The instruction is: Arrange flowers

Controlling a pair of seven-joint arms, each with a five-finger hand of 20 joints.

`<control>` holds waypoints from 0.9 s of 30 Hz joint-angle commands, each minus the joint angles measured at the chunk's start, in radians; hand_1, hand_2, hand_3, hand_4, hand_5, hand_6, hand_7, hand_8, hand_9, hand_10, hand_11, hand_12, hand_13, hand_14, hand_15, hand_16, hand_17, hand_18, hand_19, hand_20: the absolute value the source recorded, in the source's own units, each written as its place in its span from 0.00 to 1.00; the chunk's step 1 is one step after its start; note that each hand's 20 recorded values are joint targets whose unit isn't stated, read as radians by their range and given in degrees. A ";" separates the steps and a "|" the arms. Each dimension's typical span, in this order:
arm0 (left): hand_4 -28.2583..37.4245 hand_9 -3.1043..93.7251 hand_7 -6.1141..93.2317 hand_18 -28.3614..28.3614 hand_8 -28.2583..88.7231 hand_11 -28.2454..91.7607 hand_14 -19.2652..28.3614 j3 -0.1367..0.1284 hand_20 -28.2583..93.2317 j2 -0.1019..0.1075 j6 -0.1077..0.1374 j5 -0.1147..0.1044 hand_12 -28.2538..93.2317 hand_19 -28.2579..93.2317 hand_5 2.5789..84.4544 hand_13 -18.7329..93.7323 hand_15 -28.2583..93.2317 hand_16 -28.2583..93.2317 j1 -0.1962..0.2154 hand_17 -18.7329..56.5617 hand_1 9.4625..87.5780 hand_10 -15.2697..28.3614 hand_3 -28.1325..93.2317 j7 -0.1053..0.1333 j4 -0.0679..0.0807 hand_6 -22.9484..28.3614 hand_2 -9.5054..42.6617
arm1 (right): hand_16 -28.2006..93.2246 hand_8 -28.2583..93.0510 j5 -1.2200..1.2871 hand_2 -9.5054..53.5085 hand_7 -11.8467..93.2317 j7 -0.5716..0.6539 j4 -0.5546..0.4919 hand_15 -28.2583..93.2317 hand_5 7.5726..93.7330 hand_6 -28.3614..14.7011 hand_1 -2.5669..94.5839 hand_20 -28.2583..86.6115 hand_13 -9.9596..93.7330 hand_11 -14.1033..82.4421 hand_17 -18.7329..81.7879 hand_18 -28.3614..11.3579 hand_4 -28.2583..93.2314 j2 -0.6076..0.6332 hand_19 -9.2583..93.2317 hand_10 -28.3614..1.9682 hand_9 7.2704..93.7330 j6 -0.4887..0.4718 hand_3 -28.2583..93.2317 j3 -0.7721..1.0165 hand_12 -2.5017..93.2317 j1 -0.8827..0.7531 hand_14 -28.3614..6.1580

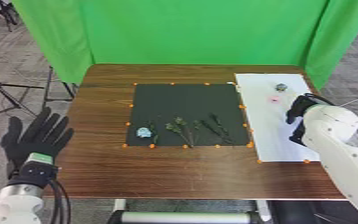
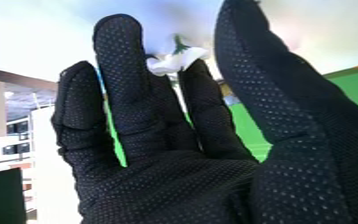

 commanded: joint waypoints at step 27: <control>0.00 0.33 0.22 0.71 0.15 0.42 0.69 0.001 0.31 0.000 -0.007 0.010 0.32 0.45 0.40 0.34 0.51 0.17 0.002 0.17 0.21 0.67 0.80 -0.016 0.006 0.58 0.41 | 0.57 0.25 -0.178 0.00 0.36 -0.234 -0.220 0.65 0.80 0.66 0.64 0.58 0.80 0.22 0.56 0.15 0.00 -0.130 0.92 0.67 0.93 0.401 0.79 -0.247 0.42 0.113 0.63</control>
